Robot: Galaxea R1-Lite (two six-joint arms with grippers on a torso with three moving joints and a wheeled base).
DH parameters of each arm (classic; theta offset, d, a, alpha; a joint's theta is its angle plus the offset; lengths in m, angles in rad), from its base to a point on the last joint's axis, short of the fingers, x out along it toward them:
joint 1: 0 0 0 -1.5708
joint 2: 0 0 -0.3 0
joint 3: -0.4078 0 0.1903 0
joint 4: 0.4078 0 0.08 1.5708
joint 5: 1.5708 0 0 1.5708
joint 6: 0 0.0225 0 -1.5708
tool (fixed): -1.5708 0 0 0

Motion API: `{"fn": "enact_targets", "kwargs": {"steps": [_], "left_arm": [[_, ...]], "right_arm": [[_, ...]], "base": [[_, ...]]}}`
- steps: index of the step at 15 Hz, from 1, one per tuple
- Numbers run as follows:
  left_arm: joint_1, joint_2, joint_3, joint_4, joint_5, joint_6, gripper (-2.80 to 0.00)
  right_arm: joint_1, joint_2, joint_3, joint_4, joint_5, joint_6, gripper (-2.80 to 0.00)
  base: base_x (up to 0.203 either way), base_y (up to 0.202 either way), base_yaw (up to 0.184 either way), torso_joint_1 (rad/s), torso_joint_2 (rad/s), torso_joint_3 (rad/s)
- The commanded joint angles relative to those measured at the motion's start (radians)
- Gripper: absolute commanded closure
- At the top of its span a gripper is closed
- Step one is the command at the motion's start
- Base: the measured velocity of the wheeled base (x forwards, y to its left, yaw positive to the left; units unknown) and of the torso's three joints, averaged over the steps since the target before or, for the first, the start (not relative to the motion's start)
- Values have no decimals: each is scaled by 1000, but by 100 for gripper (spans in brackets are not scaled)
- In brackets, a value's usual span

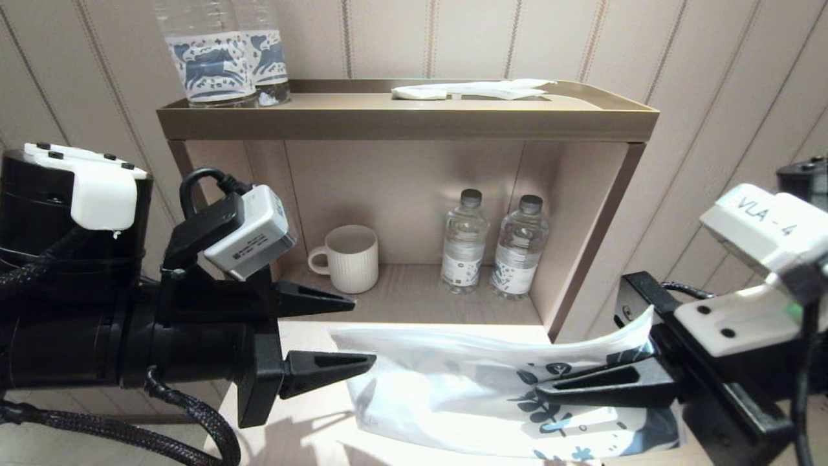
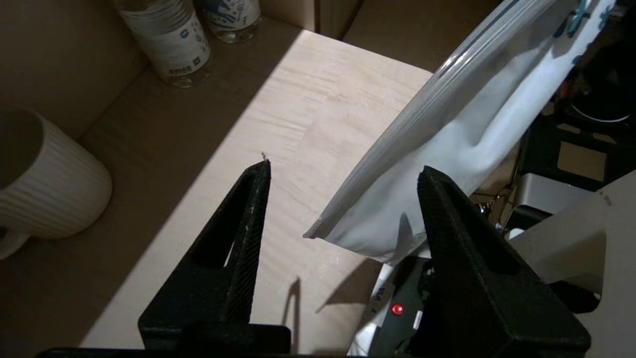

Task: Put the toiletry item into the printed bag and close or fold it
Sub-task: Close the strorage bag and place it on the desk

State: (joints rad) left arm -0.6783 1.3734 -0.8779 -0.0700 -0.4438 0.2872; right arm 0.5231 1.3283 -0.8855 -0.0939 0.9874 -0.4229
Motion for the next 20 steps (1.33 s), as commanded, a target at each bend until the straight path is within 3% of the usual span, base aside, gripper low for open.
{"fn": "enact_targets", "kwargs": {"steps": [1,6,10,12,17,18,19,20], "left_arm": [[27,-51,15,-2,-1,-1,-280],[137,-167,59,2,-4,-2,-280],[143,-178,83,-1,1,-5,-280],[143,-178,92,-1,6,-43,-280],[143,-233,137,-1,89,-112,-280],[143,-247,153,-2,93,-117,-280],[143,-261,162,-2,94,-121,-280],[143,-269,173,-2,94,-127,-280]], "right_arm": [[-12,79,-6,-3,5,-14,0],[-58,139,-25,-6,5,-23,0],[-83,168,-40,2,-3,-22,0],[-108,207,-54,5,-13,-21,0],[-137,328,-92,0,-82,-19,0],[-152,344,-92,-5,-85,-22,-128],[-153,350,-95,-6,-92,-23,-280],[-153,354,-101,-6,-97,-22,-280]], "base": [[0,0,0,0,0,0],[0,0,0,0,0,0],[0,0,0,0,0,0],[0,0,0,0,0,0],[0,0,0,0,0,0],[0,0,0,0,0,0],[0,0,0,0,0,0],[0,0,0,0,0,0]]}}
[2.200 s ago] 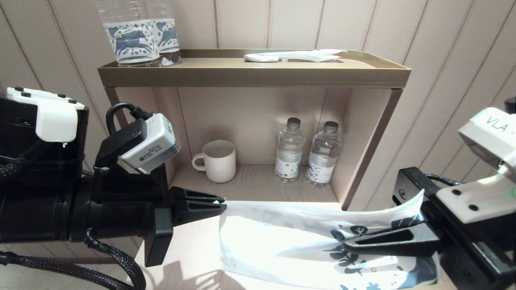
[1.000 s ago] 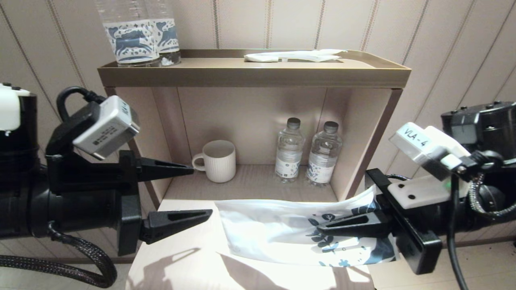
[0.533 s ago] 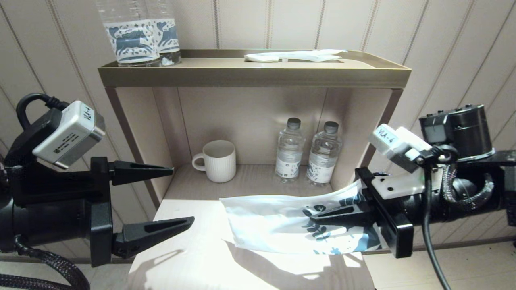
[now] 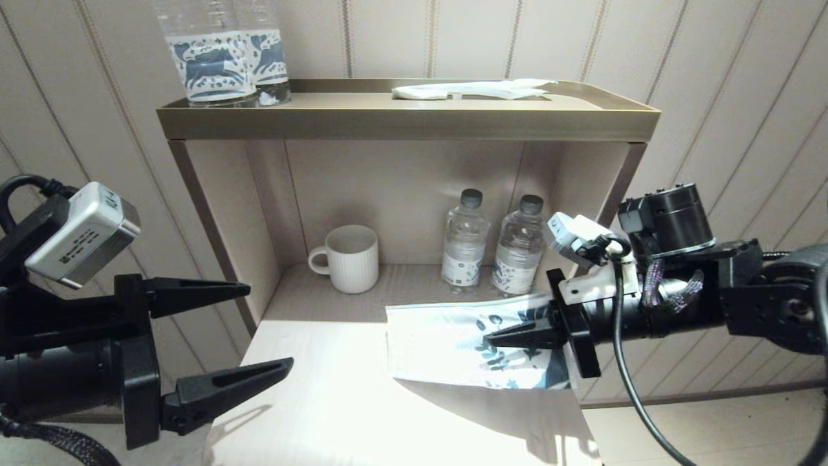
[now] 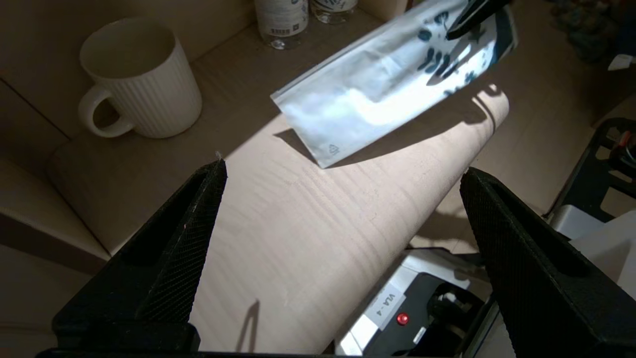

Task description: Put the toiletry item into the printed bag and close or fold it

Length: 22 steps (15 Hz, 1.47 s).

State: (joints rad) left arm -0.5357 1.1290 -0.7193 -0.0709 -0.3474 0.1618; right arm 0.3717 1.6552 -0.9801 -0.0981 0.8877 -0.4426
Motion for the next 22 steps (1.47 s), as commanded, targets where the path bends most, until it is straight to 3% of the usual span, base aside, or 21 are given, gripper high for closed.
{"fn": "enact_targets", "kwargs": {"steps": [1,7,9,10,13,16,19,22], "left_arm": [[0,-30,24,-1,-2,-6,-280],[0,-34,37,-1,3,-21,-280],[0,-65,49,-1,69,-65,-280],[0,-100,61,2,110,-75,0],[0,-290,91,102,238,-100,0],[5,-553,80,382,392,-175,0],[65,-758,-36,732,489,-271,0],[246,-836,-69,849,511,-312,0]], "right_arm": [[-4,35,-16,0,2,-1,-280],[-53,-48,-23,-2,-16,-1,-280],[-47,-105,-4,0,-21,0,-280],[-39,-136,6,3,-25,1,-280],[-29,-249,79,14,-92,18,-280],[-104,-434,215,101,-176,24,-280],[-233,-711,214,349,-207,115,-280],[-330,-960,114,712,-281,192,-280]], "base": [[0,0,0,0,0,0],[0,0,0,0,0,0],[0,0,0,0,0,0],[0,0,0,0,0,0],[0,0,0,0,0,0],[0,0,0,0,0,0],[0,0,0,0,0,0],[0,0,0,0,0,0]]}}
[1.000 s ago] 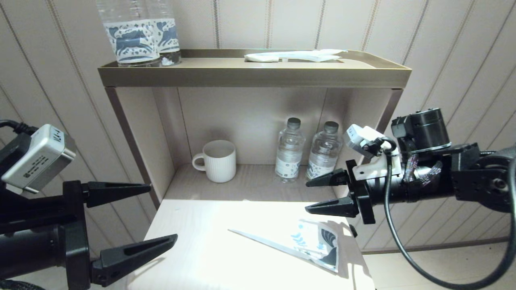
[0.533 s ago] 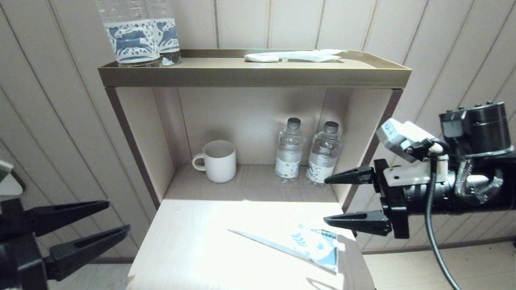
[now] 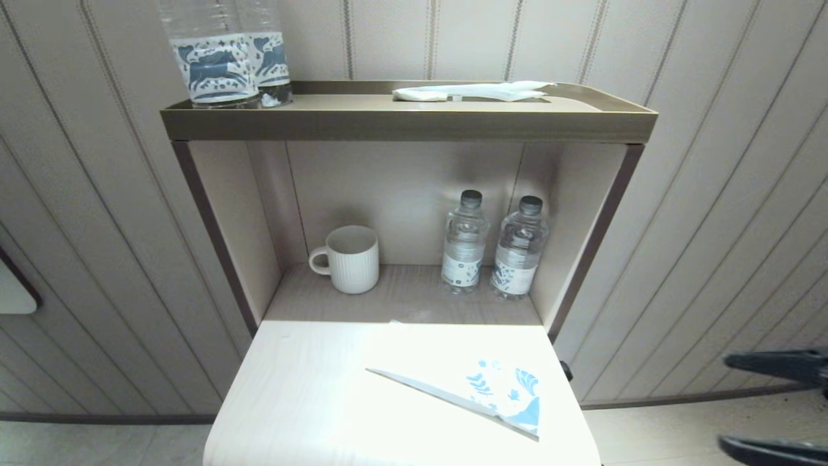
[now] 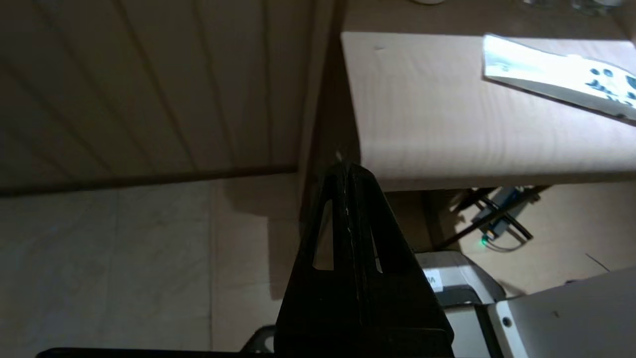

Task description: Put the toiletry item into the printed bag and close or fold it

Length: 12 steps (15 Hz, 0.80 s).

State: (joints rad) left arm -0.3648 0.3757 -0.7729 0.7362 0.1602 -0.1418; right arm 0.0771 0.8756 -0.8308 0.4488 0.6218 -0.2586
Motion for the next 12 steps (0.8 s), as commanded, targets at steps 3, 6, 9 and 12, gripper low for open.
{"fn": "enact_targets", "kwargs": {"steps": [3,6,9,12], "left_arm": [[125,-99,-48,157,-48,-51,0],[128,-97,-14,149,-36,-44,0],[172,-98,-19,140,-27,-68,0],[282,-107,-27,125,-40,-70,0]], "right_arm": [[-73,-345,-54,336,-169,39,-280],[-88,-493,26,385,-214,45,-280],[-100,-640,160,369,-249,47,-280],[-99,-687,338,238,-282,56,-280]], "base": [[0,0,0,0,0,0],[0,0,0,0,0,0],[0,0,0,0,0,0],[0,0,0,0,0,0]]}}
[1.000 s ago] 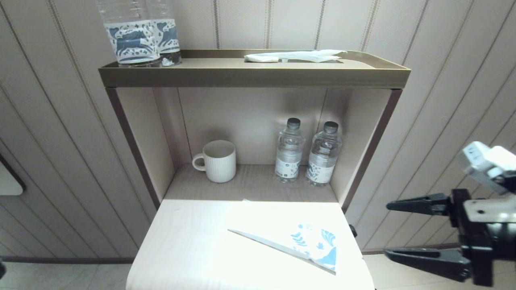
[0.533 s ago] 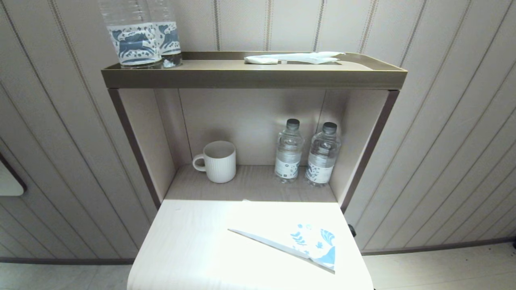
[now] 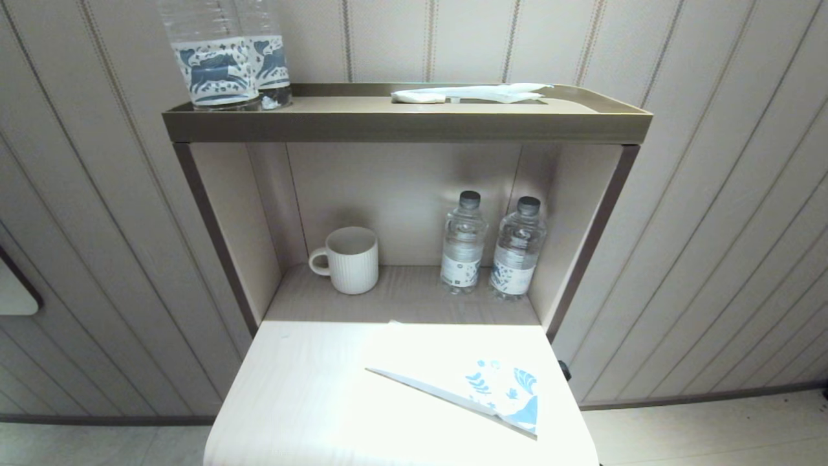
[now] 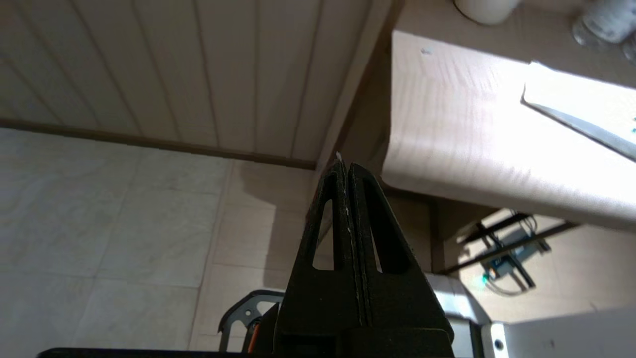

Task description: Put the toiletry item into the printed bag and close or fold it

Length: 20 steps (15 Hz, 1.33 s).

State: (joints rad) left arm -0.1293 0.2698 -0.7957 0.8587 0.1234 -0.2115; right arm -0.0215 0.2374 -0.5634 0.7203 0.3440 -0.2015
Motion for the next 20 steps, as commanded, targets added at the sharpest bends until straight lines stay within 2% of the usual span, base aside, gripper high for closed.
{"fn": "enact_targets", "kwargs": {"steps": [1,2,3,4,6,7,8,9,11,12,13,15,16,18,20], "left_arm": [[91,-36,1,-12,-36,9,0],[110,-98,3,-28,-83,20,0],[119,-148,12,-52,-100,31,0],[122,-186,49,-83,-96,49,0],[125,-241,214,-171,-78,121,0],[126,-252,305,-259,-60,145,0],[127,-258,406,-377,-47,163,0],[127,-262,512,-500,-37,187,0],[127,-266,701,-778,-34,257,0],[127,-268,765,-874,-37,291,0],[127,-268,794,-925,-52,326,0],[126,-268,796,-973,-185,345,0],[126,-267,796,-977,-197,348,0],[125,-267,796,-987,-173,326,0],[125,-267,796,-1004,-134,247,0]], "right_arm": [[1,-55,141,-105,-34,1,-280],[2,-61,208,-202,-68,2,-280],[3,-75,265,-290,-90,3,-280],[4,-95,322,-357,-102,3,-280],[8,-165,394,-437,-111,18,-280],[9,-215,403,-456,-119,57,-280],[10,-237,419,-474,-165,110,-280],[11,-237,464,-515,-236,118,-280],[14,-237,543,-708,-312,122,-280],[15,-237,557,-724,-330,124,-280],[15,-237,563,-710,-341,125,-280],[14,-237,563,-711,-346,132,-280],[14,-237,563,-711,-346,134,-280],[14,-237,563,-711,-348,160,-280],[14,-237,563,-711,-350,175,-280]], "base": [[0,0,0,0,0,0],[0,0,0,0,0,0],[0,0,0,0,0,0],[0,0,0,0,0,0],[0,0,0,0,0,0],[0,0,0,0,0,0],[0,0,0,0,0,0],[0,0,0,0,0,0],[0,0,0,0,0,0],[0,0,0,0,0,0],[0,0,0,0,0,0],[0,0,0,0,0,0],[0,0,0,0,0,0],[0,0,0,0,0,0],[0,0,0,0,0,0]]}}
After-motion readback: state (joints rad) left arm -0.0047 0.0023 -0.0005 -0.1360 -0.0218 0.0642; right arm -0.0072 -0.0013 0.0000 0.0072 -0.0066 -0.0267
